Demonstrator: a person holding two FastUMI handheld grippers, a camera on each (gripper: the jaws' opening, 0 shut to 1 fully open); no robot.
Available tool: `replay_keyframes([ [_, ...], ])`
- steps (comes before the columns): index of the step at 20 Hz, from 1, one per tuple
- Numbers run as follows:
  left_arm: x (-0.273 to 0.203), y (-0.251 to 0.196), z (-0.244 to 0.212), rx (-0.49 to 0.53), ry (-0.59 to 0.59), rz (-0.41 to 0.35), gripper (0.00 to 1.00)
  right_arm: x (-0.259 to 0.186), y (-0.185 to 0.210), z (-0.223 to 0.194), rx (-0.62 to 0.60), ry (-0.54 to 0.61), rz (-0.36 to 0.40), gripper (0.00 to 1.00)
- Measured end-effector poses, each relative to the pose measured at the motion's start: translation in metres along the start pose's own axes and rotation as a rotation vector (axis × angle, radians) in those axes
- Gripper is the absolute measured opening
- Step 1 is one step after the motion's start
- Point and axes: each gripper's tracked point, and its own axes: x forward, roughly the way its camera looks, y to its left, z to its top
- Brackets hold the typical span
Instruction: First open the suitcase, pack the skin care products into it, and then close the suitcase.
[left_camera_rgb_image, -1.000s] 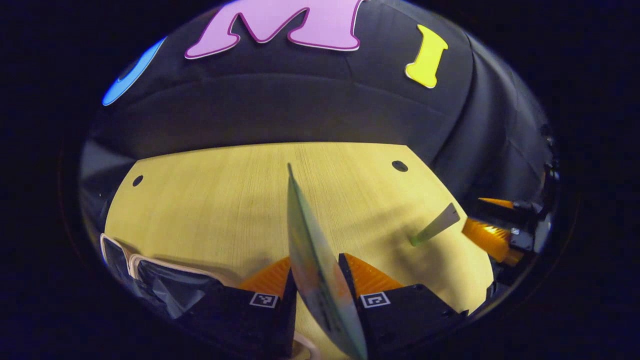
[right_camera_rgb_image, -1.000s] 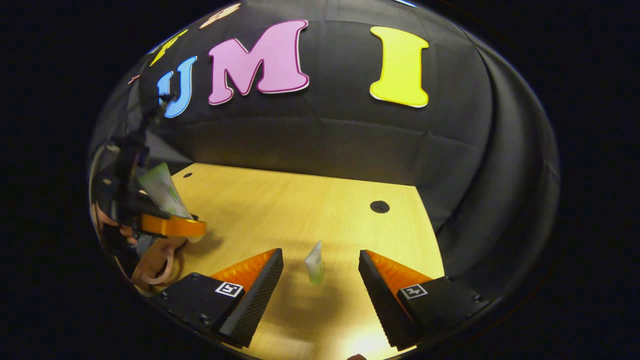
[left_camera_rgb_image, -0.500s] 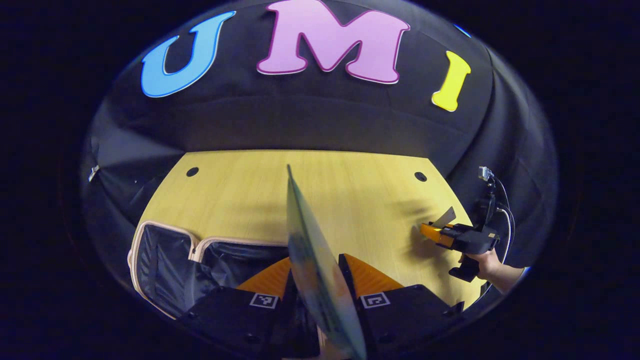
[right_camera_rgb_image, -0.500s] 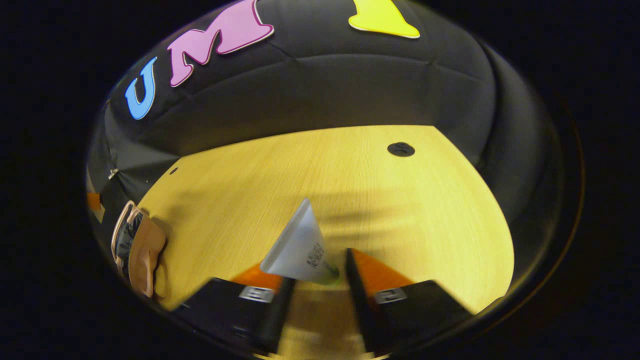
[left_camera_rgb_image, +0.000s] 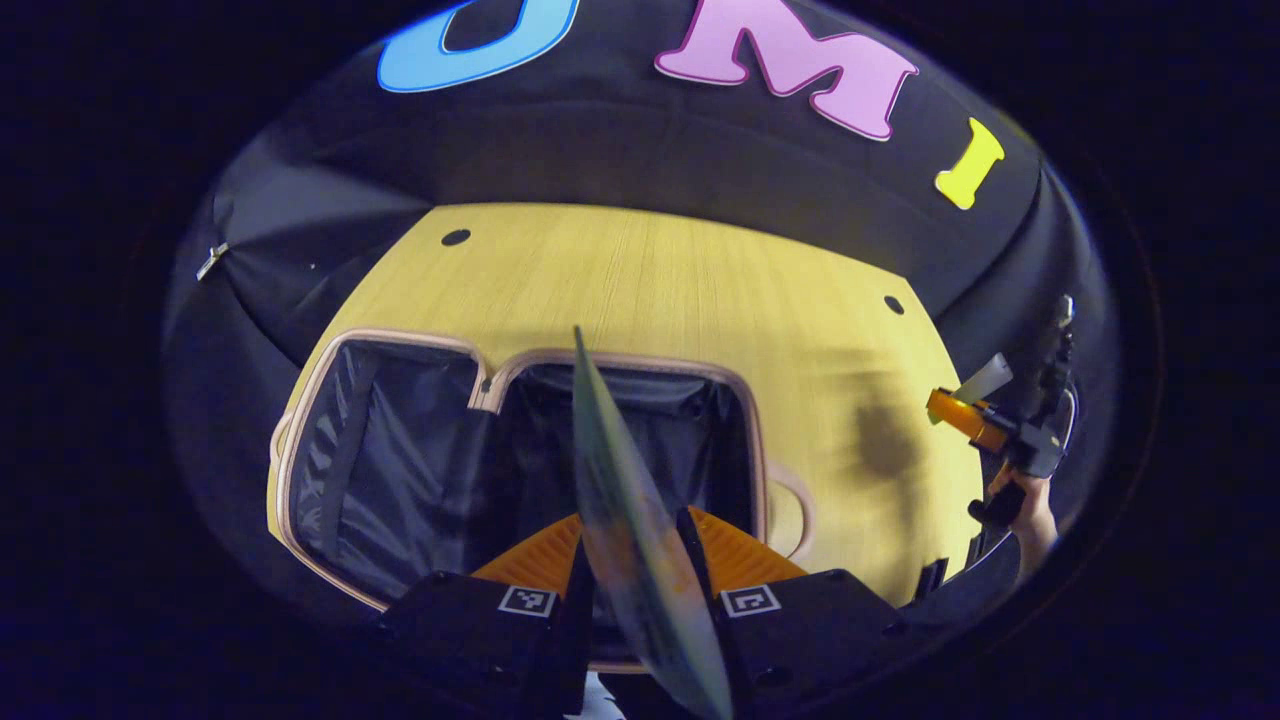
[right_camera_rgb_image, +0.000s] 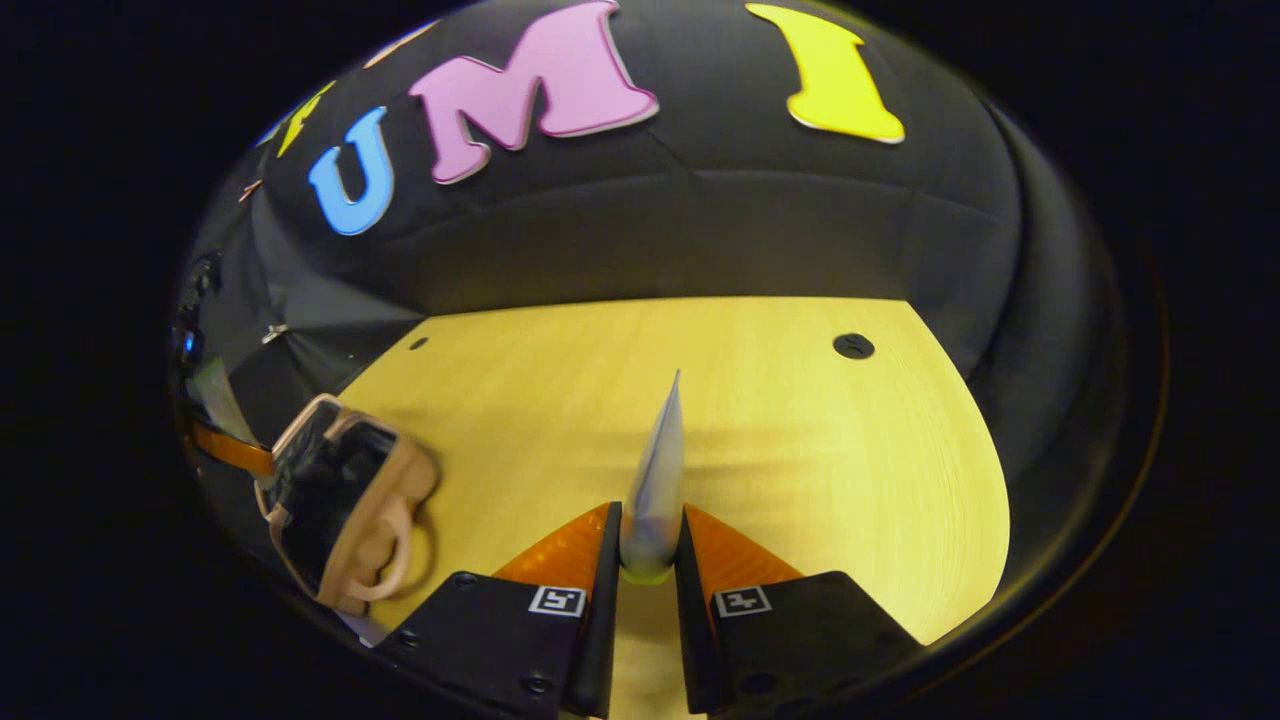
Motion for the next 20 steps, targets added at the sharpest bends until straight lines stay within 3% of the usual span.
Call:
replay_keyframes([
  [1, 0.004, 0.011, -0.014, 0.008, 0.061, 0.003, 0.45, -0.009, 0.023, 0.0, -0.001, -0.007, 0.029, 0.31],
  [2, 0.008, 0.022, -0.027, 0.017, 0.116, 0.009, 0.45, -0.019, 0.049, -0.001, 0.008, -0.004, 0.061, 0.24],
  [5, 0.018, 0.046, -0.071, 0.061, 0.296, 0.033, 0.45, -0.035, 0.126, -0.017, 0.041, 0.03, 0.157, 0.31],
  [6, 0.024, 0.052, -0.083, 0.063, 0.34, 0.042, 0.46, -0.04, 0.151, -0.023, 0.056, 0.051, 0.192, 0.24],
  [7, 0.03, 0.055, -0.096, 0.044, 0.386, 0.041, 0.43, -0.043, 0.177, -0.031, 0.068, 0.076, 0.227, 0.31],
  [8, 0.037, 0.054, -0.107, 0.014, 0.423, 0.027, 0.46, -0.046, 0.202, -0.041, 0.071, 0.104, 0.261, 0.31],
  [9, 0.044, 0.054, -0.117, -0.022, 0.458, 0.013, 0.46, -0.05, 0.222, -0.054, 0.067, 0.137, 0.278, 0.23],
  [10, 0.05, 0.059, -0.127, -0.054, 0.487, 0.012, 0.46, -0.051, 0.243, -0.068, 0.061, 0.174, 0.297, 0.31],
  [13, 0.059, 0.061, -0.13, -0.099, 0.505, -0.003, 0.47, -0.039, 0.278, -0.101, 0.059, 0.278, 0.316, 0.31],
  [16, 0.051, 0.061, -0.12, -0.078, 0.457, -0.048, 0.52, -0.024, 0.294, -0.135, 0.098, 0.413, 0.293, 0.31],
  [17, 0.045, 0.062, -0.114, -0.066, 0.428, -0.066, 0.52, -0.018, 0.296, -0.142, 0.109, 0.435, 0.283, 0.41],
  [18, 0.038, 0.063, -0.108, -0.054, 0.394, -0.086, 0.58, -0.013, 0.298, -0.149, 0.114, 0.464, 0.277, 0.23],
  [19, 0.03, 0.065, -0.101, -0.045, 0.354, -0.099, 0.63, -0.008, 0.3, -0.153, 0.115, 0.475, 0.27, 0.23],
  [20, 0.022, 0.069, -0.092, -0.044, 0.316, -0.11, 0.69, -0.004, 0.302, -0.158, 0.115, 0.498, 0.263, 0.32],
])
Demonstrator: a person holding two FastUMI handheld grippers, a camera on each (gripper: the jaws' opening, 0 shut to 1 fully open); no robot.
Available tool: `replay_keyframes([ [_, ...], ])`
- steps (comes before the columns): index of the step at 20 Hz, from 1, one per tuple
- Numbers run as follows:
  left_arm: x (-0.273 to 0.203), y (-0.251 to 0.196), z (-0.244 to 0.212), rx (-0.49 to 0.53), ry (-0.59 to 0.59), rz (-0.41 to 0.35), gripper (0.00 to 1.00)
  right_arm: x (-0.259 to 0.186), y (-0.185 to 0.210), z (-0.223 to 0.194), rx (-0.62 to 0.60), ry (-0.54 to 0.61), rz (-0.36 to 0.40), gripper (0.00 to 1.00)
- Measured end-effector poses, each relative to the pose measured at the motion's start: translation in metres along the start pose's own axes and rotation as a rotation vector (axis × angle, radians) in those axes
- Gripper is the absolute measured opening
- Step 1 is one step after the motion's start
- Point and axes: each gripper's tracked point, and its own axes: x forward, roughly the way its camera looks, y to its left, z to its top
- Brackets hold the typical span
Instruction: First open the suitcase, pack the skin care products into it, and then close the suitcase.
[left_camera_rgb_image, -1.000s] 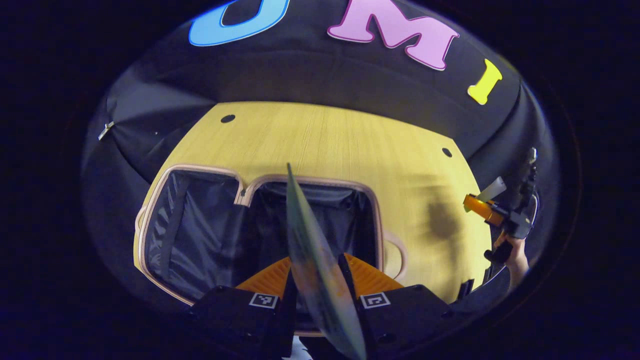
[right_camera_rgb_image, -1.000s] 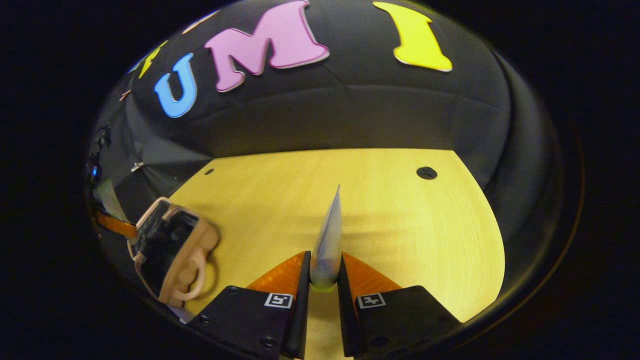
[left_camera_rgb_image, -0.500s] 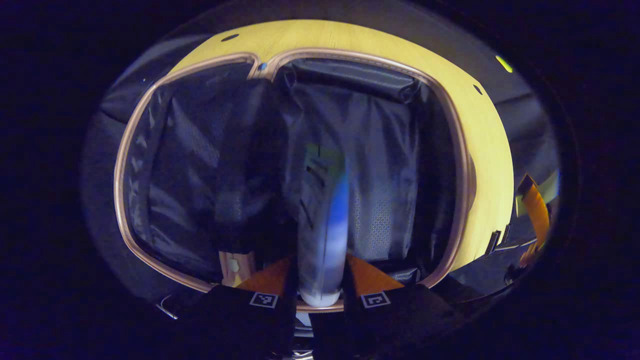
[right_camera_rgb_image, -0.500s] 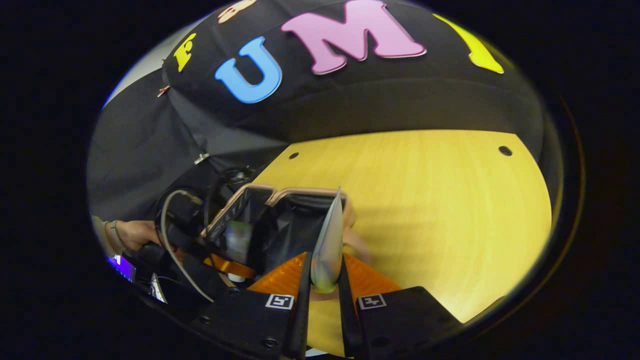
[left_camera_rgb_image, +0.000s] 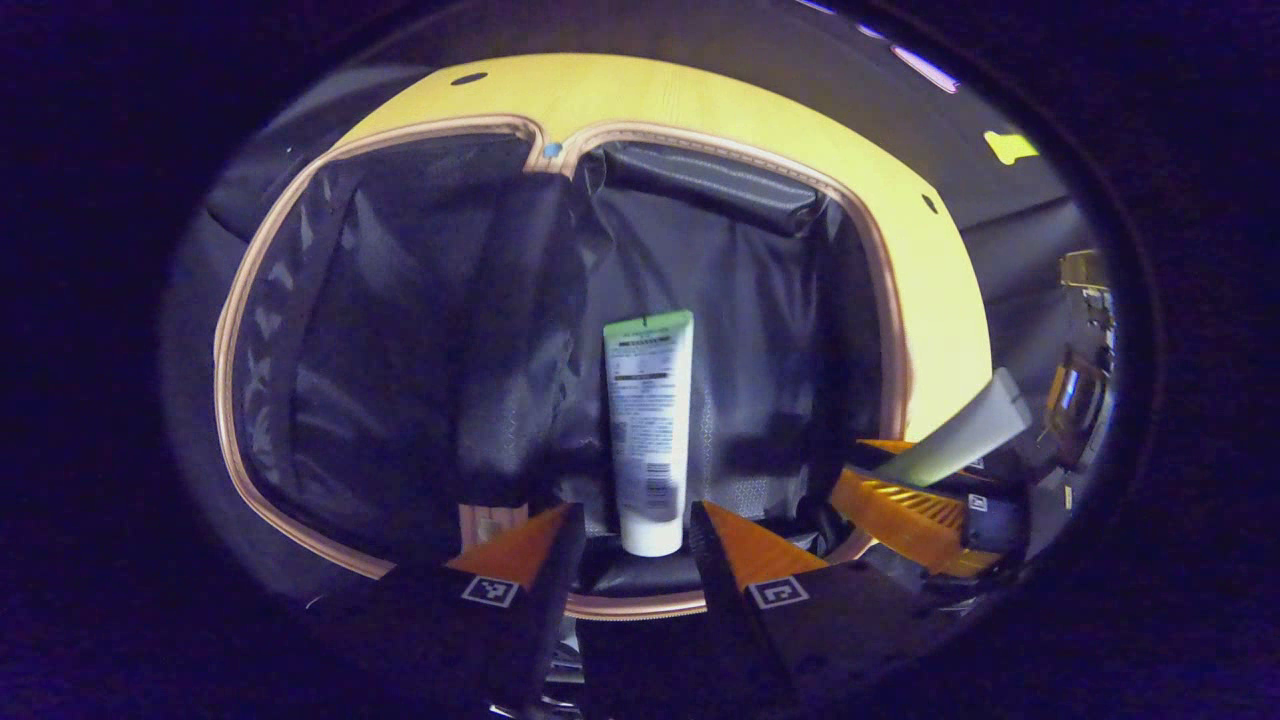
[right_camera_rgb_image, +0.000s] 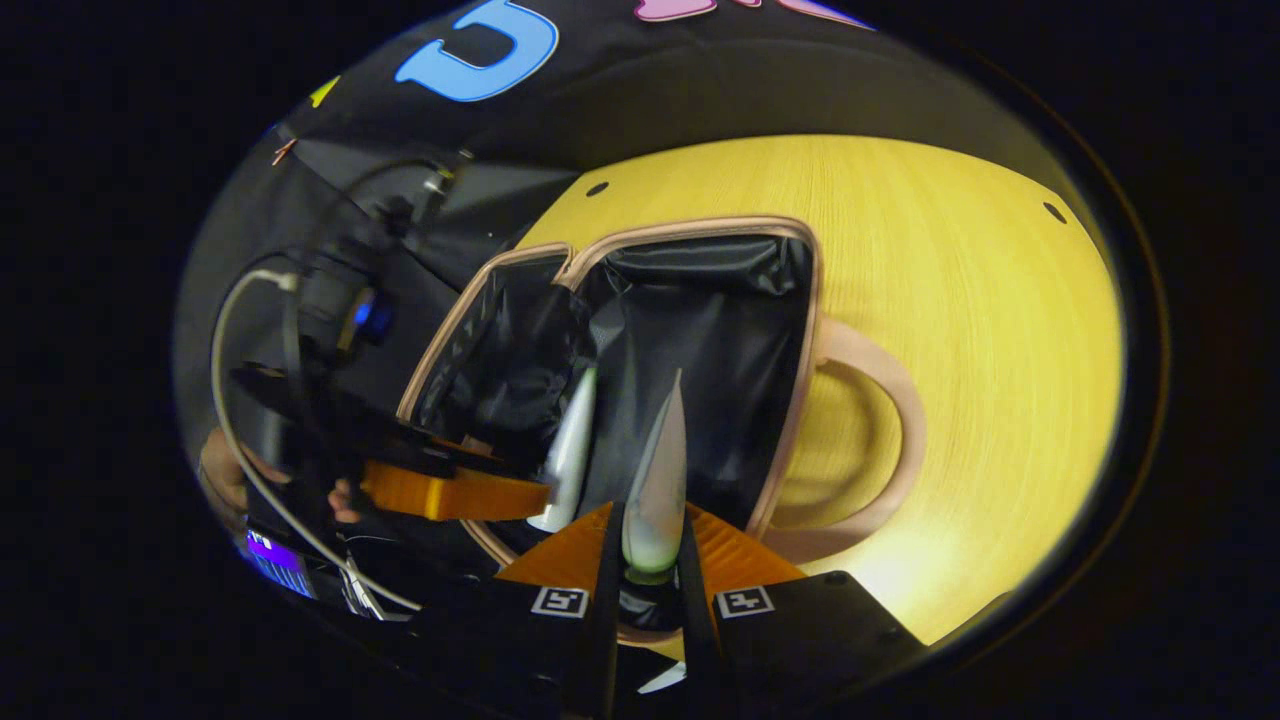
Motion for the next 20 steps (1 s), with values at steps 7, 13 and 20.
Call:
replay_keyframes([
  [7, -0.076, 0.089, 0.027, -0.141, -0.256, -0.016, 0.72, 0.023, -0.003, -0.008, 0.04, 0.108, -0.088, 0.22],
  [13, -0.09, 0.201, 0.025, -0.283, -0.323, 0.117, 0.72, 0.02, 0.019, -0.013, 0.057, 0.13, -0.047, 0.55],
  [20, -0.113, 0.29, 0.074, -0.489, -0.479, 0.096, 0.72, -0.064, 0.055, 0.076, -0.006, -0.23, 0.131, 0.95],
])
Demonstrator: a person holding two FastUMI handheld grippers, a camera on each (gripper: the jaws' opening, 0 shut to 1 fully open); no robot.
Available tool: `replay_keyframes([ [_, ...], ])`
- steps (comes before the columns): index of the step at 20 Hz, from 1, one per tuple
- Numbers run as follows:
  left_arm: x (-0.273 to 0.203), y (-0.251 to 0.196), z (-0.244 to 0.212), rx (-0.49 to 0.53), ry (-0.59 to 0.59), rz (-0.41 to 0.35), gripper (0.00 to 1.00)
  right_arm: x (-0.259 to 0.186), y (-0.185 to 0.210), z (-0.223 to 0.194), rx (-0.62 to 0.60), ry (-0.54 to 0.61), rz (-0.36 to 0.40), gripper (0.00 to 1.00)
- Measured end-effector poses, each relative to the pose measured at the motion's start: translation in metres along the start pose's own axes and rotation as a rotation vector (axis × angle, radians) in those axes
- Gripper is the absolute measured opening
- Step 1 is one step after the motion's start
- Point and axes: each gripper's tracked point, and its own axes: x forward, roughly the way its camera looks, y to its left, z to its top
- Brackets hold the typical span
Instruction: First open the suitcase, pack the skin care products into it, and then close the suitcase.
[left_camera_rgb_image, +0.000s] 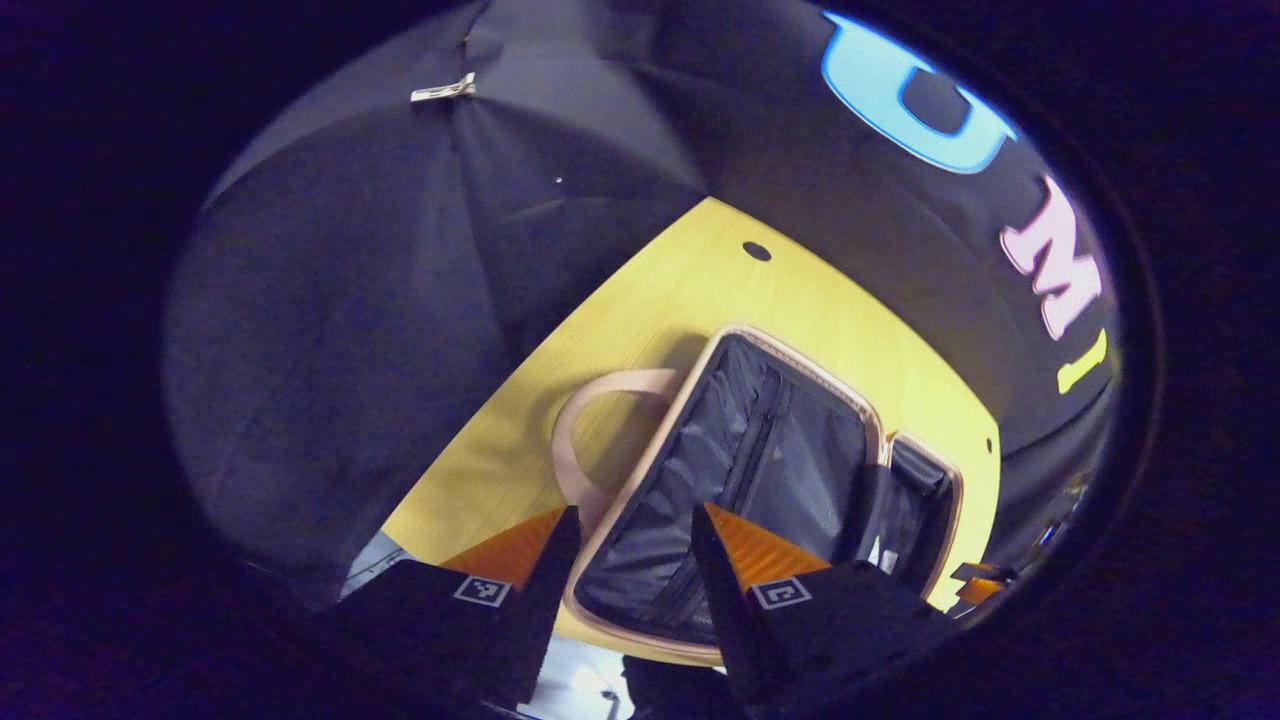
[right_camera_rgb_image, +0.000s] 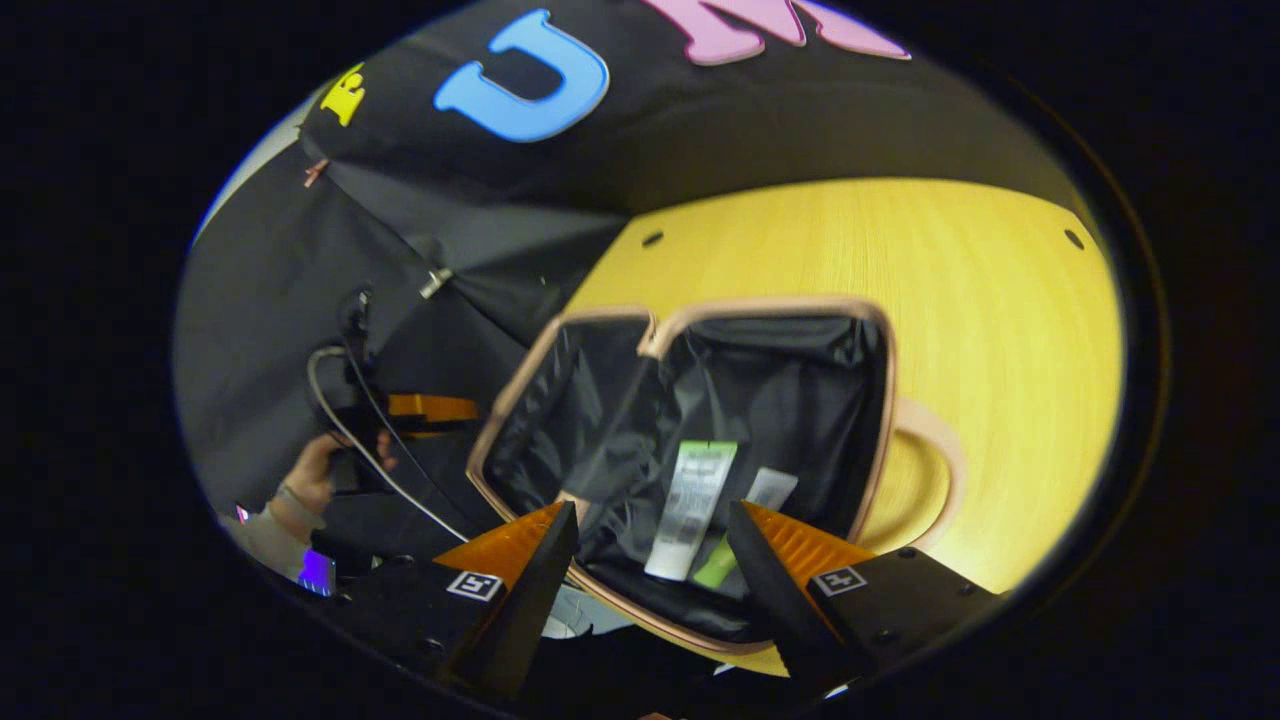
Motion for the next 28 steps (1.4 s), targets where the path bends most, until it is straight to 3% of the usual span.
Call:
replay_keyframes([
  [2, 0.012, 0.018, 0.027, -0.067, -0.011, 0.023, 0.72, -0.015, -0.021, 0.017, -0.02, -0.032, -0.055, 0.95],
  [4, 0.034, 0.038, 0.038, -0.047, 0.003, 0.083, 0.72, -0.026, -0.036, 0.032, -0.017, -0.065, -0.097, 0.95],
  [7, 0.065, 0.041, 0.02, -0.076, 0.115, 0.106, 0.72, -0.039, -0.039, 0.041, 0.002, -0.109, -0.121, 0.95],
  [8, 0.074, 0.038, 0.017, -0.072, 0.137, 0.093, 0.72, -0.042, -0.04, 0.041, -0.004, -0.114, -0.131, 0.95],
  [11, 0.102, 0.052, 0.006, 0.024, 0.168, 0.161, 0.72, -0.052, -0.033, 0.035, -0.019, -0.115, -0.146, 0.95],
  [13, 0.096, 0.053, 0.003, 0.026, 0.189, 0.183, 0.37, -0.059, -0.03, 0.036, -0.049, -0.137, -0.157, 0.95],
  [14, 0.107, 0.052, 0.008, 0.044, 0.186, 0.151, 0.19, -0.064, -0.028, 0.039, -0.064, -0.157, -0.163, 0.95],
  [16, 0.089, 0.043, 0.016, 0.074, 0.138, 0.097, 0.15, -0.076, -0.022, 0.047, -0.085, -0.213, -0.171, 0.95],
  [20, 0.042, 0.014, 0.031, 0.18, 0.022, 0.032, 0.1, -0.105, -0.029, 0.073, -0.161, -0.335, -0.235, 0.96],
  [23, -0.015, -0.03, 0.047, 0.164, -0.083, -0.067, 0.08, -0.127, -0.033, 0.098, -0.225, -0.434, -0.285, 0.95],
  [28, -0.119, -0.131, 0.06, 0.175, -0.211, -0.321, 0.07, -0.151, -0.03, 0.119, -0.274, -0.51, -0.263, 0.96],
])
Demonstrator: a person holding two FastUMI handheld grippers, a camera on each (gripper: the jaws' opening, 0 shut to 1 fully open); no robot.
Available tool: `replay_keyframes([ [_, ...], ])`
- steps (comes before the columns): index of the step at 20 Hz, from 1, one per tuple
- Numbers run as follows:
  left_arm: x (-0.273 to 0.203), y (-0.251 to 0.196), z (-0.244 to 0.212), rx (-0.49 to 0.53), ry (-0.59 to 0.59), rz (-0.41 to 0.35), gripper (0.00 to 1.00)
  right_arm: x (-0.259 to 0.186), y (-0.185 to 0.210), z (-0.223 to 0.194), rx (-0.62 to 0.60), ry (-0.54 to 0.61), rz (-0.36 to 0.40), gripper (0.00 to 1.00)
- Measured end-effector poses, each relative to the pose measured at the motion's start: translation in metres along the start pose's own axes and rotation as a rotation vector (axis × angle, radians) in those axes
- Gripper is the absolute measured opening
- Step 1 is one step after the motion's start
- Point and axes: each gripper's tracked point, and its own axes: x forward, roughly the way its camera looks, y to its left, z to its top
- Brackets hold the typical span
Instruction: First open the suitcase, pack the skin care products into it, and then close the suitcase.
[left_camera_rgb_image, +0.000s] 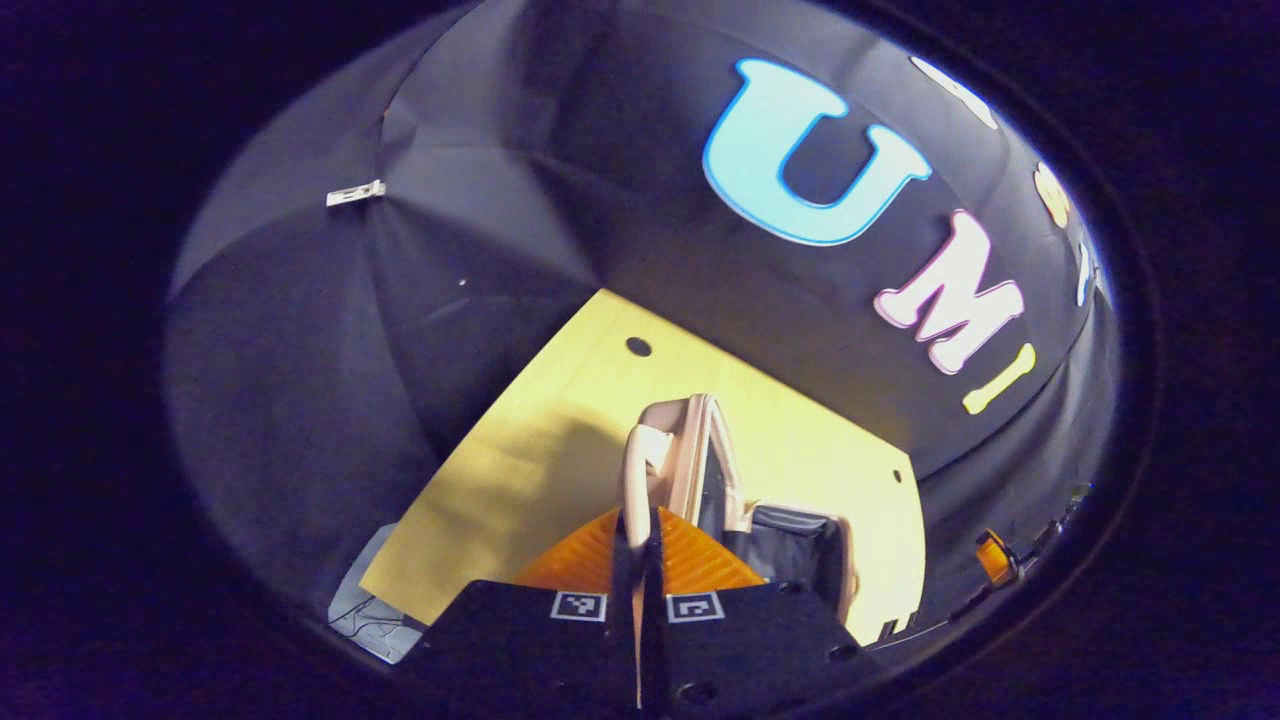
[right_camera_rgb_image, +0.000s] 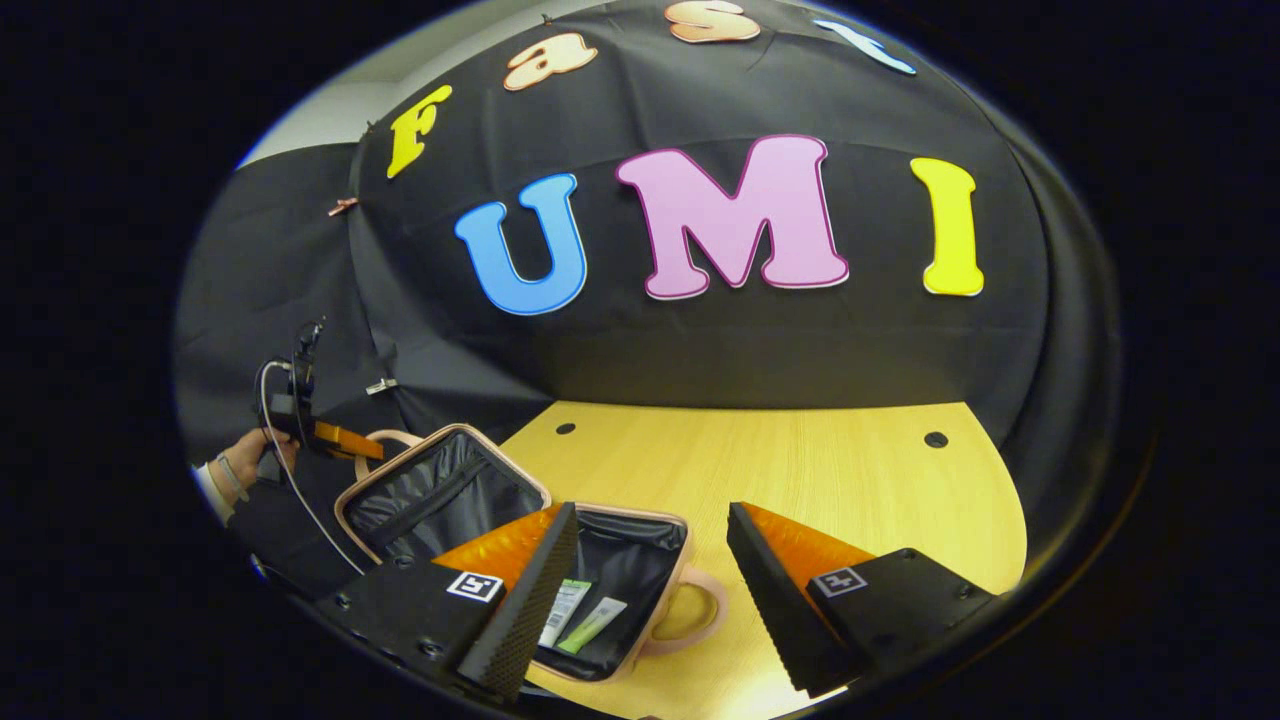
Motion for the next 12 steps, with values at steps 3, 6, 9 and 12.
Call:
replay_keyframes([
  [3, -0.011, -0.076, -0.004, 0.059, -0.025, -0.109, 0.07, -0.01, -0.001, 0.009, 0.007, -0.024, 0.03, 0.96],
  [6, -0.011, -0.158, -0.022, 0.146, -0.011, -0.201, 0.07, -0.035, -0.011, 0.018, 0.012, -0.044, 0.044, 0.95],
  [9, 0.003, -0.247, -0.073, 0.217, 0.066, -0.333, 0.07, -0.068, -0.028, 0.025, -0.003, -0.066, 0.031, 0.95],
  [12, 0.034, -0.31, -0.146, 0.267, 0.185, -0.407, 0.08, -0.099, -0.049, 0.03, -0.03, -0.087, -0.011, 0.95],
])
